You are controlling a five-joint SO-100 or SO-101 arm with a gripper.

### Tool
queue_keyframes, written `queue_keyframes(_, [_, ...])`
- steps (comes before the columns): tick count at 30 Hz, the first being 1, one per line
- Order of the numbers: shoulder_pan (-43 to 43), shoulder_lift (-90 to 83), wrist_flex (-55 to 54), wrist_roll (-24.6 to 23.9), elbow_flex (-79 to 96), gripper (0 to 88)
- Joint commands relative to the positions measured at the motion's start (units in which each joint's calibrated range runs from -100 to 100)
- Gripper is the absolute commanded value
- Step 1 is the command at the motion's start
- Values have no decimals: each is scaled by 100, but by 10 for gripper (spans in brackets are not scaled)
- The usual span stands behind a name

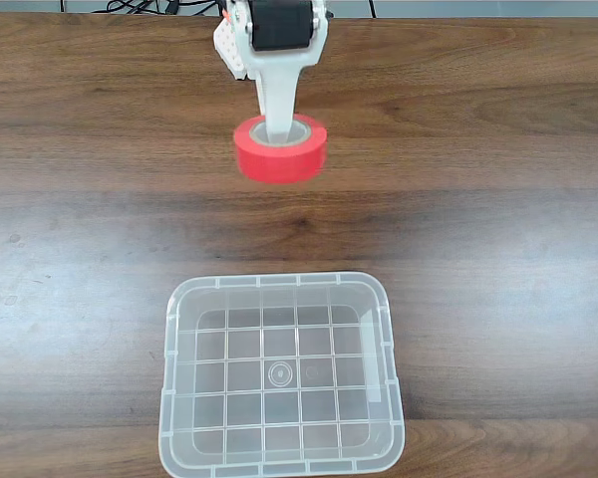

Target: Grab the tape and place it in the box.

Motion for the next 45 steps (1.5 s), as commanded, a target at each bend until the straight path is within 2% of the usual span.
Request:
queue_keyframes(1, [242, 1491, -383, -15, -2094, 21])
queue_keyframes(12, [205, 4854, -742, 38, -5081, 21])
queue_keyframes(20, [176, 6455, -742, 38, -6421, 21])
queue_keyframes(22, [176, 6664, -742, 38, -6544, 29])
queue_keyframes(28, [183, 6921, -742, 38, -6640, 157])
queue_keyframes(45, [183, 6873, -665, 38, -6631, 158])
